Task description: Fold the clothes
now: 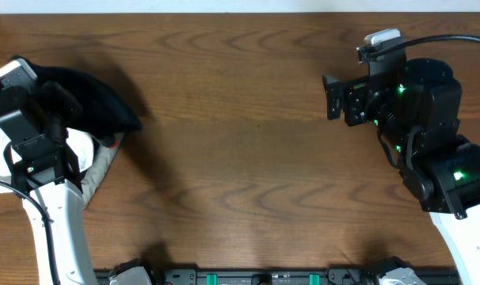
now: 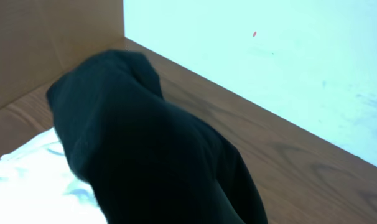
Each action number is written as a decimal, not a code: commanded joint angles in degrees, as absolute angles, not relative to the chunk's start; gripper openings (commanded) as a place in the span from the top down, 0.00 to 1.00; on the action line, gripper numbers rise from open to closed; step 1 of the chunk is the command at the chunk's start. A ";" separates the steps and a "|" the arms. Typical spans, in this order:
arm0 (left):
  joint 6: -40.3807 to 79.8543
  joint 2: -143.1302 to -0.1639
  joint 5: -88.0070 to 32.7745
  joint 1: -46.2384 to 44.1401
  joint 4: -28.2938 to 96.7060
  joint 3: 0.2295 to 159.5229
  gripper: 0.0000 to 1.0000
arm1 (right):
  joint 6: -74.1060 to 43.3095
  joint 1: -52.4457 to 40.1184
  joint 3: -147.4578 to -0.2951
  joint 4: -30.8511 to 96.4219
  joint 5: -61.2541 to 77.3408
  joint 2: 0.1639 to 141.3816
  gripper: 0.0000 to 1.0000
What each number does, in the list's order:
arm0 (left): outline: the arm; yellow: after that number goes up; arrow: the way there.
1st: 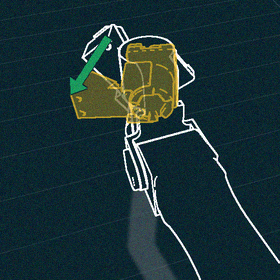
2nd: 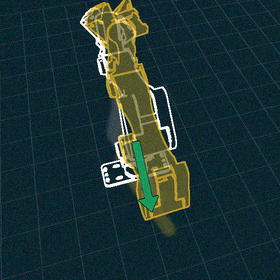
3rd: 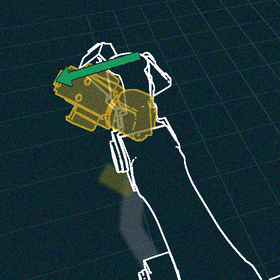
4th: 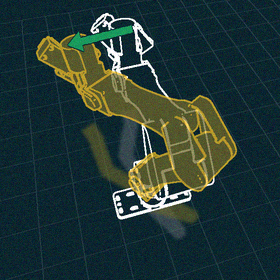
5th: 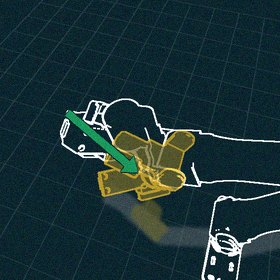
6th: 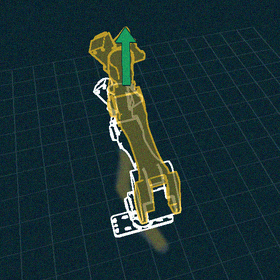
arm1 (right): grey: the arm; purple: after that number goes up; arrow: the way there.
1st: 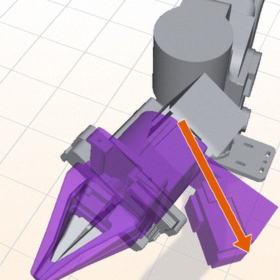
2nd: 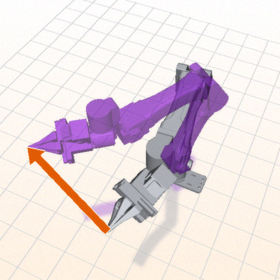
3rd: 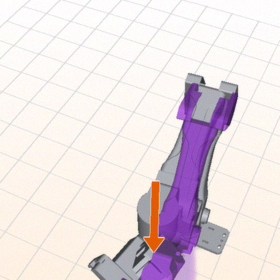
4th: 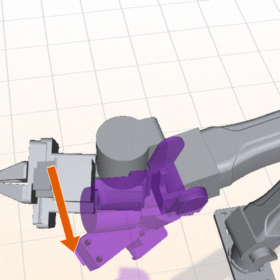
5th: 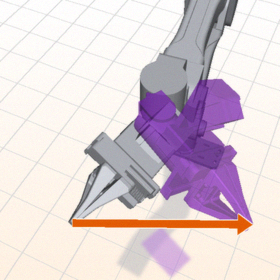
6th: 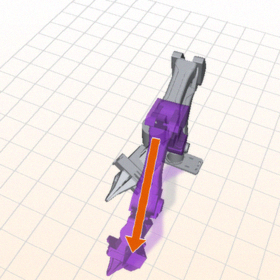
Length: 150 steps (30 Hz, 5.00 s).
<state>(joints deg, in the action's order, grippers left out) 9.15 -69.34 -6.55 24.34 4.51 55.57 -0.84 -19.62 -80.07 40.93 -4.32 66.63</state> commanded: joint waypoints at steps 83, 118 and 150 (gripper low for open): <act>16.10 -89.89 -55.68 51.31 2.31 57.12 0.69 | 0.93 -17.10 -80.99 44.64 -4.47 66.78 0.01; 24.77 -77.52 -71.37 40.49 -13.17 57.14 0.02 | 0.95 -17.06 -80.99 45.41 -4.75 67.46 0.01; 4.75 -62.00 9.91 -17.43 35.57 57.14 0.02 | -4.21 -8.82 -80.99 47.35 -7.99 80.31 0.01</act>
